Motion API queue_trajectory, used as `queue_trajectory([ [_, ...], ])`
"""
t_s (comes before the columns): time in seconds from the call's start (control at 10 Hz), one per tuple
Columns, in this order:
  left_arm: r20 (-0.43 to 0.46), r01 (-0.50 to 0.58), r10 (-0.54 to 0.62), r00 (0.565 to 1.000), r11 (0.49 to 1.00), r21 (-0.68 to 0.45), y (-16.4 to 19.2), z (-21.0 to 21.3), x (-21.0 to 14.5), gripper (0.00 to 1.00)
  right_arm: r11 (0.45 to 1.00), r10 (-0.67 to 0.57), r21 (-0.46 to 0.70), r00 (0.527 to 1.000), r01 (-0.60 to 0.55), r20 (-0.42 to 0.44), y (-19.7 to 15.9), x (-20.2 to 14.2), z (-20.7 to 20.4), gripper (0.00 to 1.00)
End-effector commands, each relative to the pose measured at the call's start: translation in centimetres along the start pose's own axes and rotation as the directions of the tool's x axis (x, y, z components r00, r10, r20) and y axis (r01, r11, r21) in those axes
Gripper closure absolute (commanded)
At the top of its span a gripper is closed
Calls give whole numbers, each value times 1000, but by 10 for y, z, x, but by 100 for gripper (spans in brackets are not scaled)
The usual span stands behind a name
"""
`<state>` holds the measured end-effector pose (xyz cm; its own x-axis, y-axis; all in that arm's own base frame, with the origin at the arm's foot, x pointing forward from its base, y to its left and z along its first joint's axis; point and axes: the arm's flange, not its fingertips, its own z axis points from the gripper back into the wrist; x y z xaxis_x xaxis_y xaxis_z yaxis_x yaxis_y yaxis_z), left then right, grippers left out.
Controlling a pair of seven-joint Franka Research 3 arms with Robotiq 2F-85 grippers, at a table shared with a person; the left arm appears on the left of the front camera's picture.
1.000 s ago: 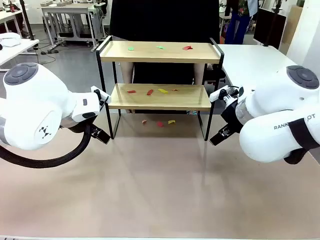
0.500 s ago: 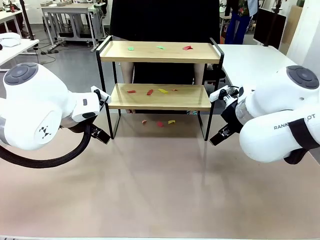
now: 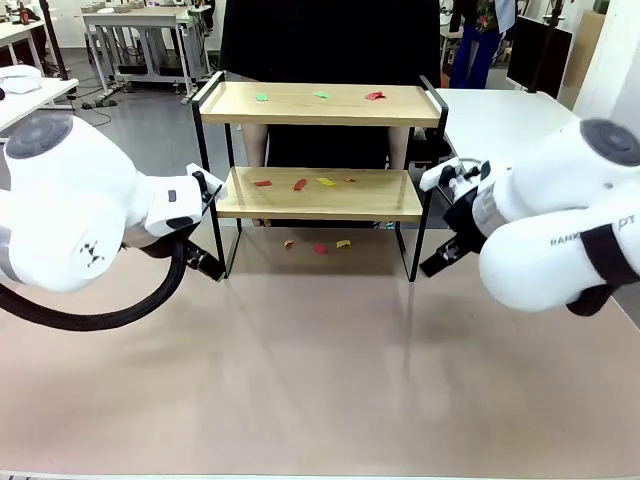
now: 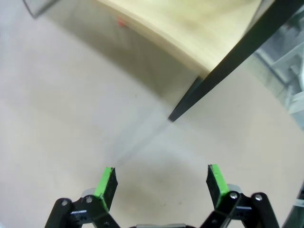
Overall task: Clean the shelf.
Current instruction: Pick up the Duster handed by the human.
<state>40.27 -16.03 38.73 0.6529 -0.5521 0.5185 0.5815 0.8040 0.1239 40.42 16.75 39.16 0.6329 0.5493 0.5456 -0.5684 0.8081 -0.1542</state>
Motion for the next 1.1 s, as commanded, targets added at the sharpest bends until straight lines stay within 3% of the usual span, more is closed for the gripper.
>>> queue_trajectory([
  [0.0,6,44,-44,999,996,-79,28,32,18,0,998,-26,57,997,22,72,-31,19,34,0],
  [0.2,-6,96,-100,995,972,-213,59,55,33,0,991,-35,131,990,17,140,-66,20,65,0],
  [0.5,84,174,-154,985,905,-388,127,72,27,0,968,21,233,951,-97,308,-130,1,91,0],
  [0.7,213,284,-205,955,837,-468,171,70,13,0,914,93,328,912,-238,400,-181,-18,80,0],
  [1.0,415,402,-200,888,775,-487,212,47,-12,0,832,78,442,859,-336,506,-235,-36,39,0],
])
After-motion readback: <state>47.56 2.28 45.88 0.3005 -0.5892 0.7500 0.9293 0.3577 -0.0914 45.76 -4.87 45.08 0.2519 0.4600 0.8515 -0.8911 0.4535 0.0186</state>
